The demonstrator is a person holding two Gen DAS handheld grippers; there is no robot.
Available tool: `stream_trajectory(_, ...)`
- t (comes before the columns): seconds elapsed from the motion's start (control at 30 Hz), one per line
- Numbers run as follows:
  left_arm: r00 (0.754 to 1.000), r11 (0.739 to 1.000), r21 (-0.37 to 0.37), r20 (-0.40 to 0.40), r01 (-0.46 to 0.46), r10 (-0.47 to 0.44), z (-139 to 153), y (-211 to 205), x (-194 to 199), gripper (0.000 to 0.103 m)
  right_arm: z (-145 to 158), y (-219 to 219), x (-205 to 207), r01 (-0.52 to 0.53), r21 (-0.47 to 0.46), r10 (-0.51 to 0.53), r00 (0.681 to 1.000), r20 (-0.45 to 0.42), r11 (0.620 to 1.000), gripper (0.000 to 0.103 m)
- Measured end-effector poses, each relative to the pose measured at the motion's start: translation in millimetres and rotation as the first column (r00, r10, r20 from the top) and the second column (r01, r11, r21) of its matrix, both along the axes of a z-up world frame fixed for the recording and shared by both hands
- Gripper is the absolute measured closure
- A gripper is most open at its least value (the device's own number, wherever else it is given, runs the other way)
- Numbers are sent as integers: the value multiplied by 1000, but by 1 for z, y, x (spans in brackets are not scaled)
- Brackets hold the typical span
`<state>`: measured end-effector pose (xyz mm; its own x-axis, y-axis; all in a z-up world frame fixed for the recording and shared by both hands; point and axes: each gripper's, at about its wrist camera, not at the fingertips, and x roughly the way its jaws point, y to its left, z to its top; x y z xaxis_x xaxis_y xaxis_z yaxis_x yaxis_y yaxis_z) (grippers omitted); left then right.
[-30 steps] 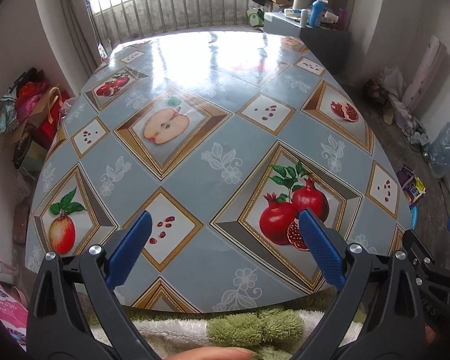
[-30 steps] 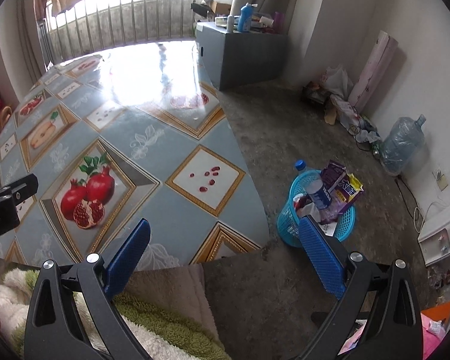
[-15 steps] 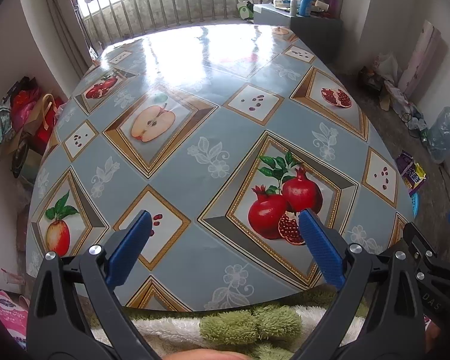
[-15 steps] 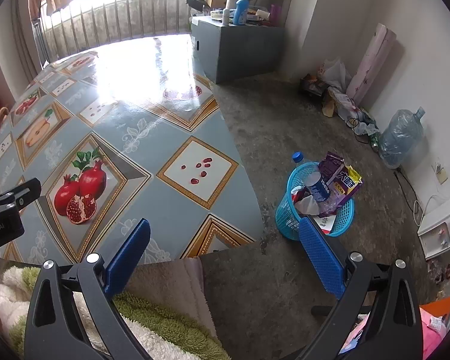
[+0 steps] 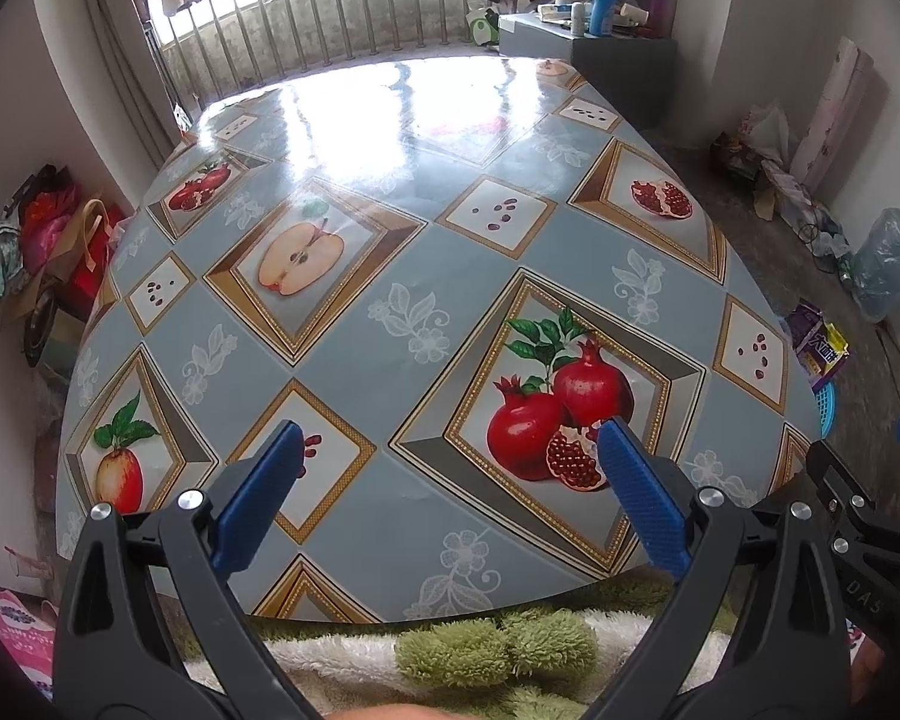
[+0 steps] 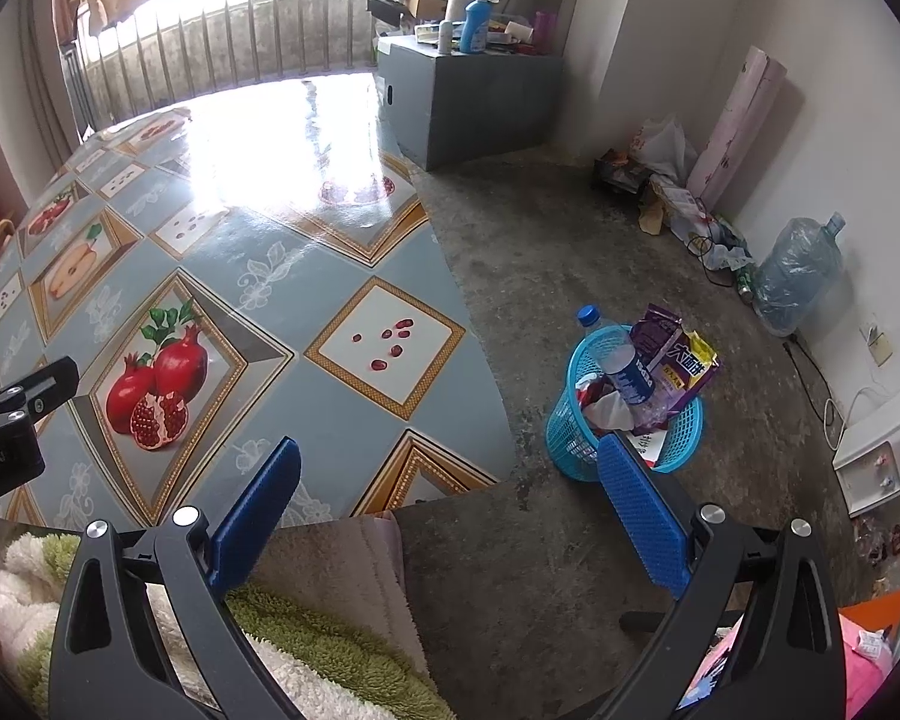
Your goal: Collect trash
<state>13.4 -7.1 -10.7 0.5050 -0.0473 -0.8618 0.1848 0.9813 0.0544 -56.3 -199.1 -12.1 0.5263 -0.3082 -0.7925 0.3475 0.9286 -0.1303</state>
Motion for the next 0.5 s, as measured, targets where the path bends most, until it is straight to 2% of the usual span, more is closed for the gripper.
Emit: stream_trajectory(0.5,1000,1000,4,4,-2,2,2,1,-1,9,2,-1,-1,5,1,-5,1000,9,1000,7)
